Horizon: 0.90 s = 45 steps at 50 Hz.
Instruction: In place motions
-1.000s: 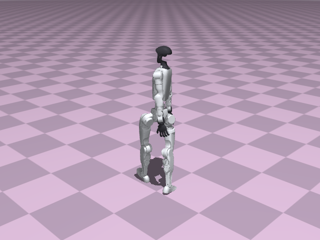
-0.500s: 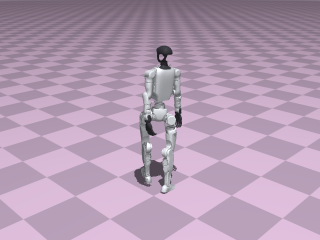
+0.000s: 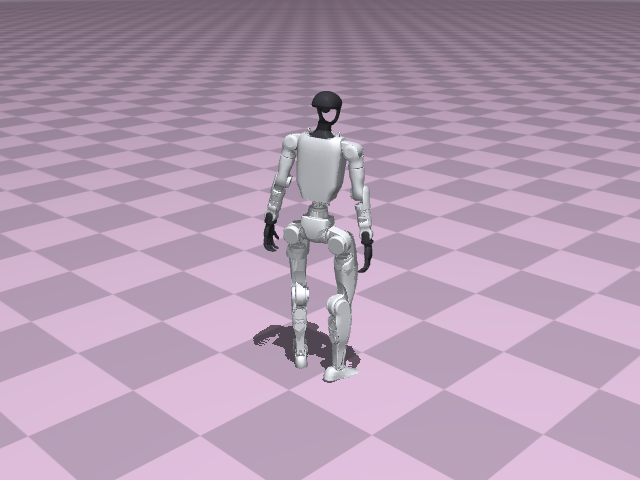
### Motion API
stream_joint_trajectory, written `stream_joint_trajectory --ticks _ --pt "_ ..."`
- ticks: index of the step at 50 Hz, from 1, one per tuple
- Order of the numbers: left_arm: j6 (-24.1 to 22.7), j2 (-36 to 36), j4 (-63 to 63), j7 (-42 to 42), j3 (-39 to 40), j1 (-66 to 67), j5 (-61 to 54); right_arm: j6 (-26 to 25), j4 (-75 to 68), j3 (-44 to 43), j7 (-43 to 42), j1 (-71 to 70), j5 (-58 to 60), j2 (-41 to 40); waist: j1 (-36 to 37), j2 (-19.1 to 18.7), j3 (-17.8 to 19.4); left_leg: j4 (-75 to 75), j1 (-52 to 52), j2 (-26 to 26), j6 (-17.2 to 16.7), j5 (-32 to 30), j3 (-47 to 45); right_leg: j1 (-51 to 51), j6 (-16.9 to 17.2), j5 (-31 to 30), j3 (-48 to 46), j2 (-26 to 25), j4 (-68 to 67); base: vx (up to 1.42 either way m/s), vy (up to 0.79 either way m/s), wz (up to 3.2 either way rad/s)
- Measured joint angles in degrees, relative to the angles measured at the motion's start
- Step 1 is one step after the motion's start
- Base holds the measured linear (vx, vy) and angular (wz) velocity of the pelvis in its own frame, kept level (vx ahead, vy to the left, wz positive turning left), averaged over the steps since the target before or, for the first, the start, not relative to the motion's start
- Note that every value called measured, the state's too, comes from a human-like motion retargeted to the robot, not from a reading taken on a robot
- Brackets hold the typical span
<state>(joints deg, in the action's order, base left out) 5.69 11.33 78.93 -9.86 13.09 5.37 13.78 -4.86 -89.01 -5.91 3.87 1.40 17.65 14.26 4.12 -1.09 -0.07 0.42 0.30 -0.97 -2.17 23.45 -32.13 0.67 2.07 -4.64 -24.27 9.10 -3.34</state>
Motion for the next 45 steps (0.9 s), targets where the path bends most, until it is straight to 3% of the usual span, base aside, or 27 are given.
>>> stream_joint_trajectory --ticks 5,20,37,45 --pt "-0.02 -1.51 -0.60 -1.03 0.29 -0.13 0.61 -0.25 -0.66 -0.34 -0.93 1.34 -0.81 -0.61 -1.04 0.02 -0.41 -0.43 0.37 -0.02 -0.43 0.17 -2.07 0.85 -0.26 -1.27 -5.98 1.74 1.36 -0.01 0.01 -0.19" --pt "0.92 -5.72 10.55 -1.73 -2.81 1.43 2.71 1.05 2.33 2.32 0.09 4.13 9.14 -4.03 0.28 2.68 -2.01 -0.32 1.48 1.21 -1.25 -1.26 0.42 3.71 0.65 -2.44 -6.03 1.66 3.94 0.05 -0.05 0.26" --pt "1.91 -6.02 11.29 -1.01 -1.06 5.77 -0.10 1.08 5.94 5.20 1.42 -1.96 8.21 -3.65 -7.98 2.00 -2.81 -0.59 5.41 -1.92 -4.35 -0.09 -9.20 -2.47 -0.89 -4.30 7.18 -1.71 2.13 -0.11 -0.16 -0.74" --pt "0.17 -6.89 6.25 -1.48 -1.98 5.43 0.36 0.56 6.58 7.86 0.72 -6.17 7.37 -2.31 -13.99 -0.35 -0.52 -1.19 8.07 -2.63 -6.49 0.19 -17.90 -6.83 -1.57 -7.34 15.48 -5.16 1.97 -0.23 0.00 -1.49"
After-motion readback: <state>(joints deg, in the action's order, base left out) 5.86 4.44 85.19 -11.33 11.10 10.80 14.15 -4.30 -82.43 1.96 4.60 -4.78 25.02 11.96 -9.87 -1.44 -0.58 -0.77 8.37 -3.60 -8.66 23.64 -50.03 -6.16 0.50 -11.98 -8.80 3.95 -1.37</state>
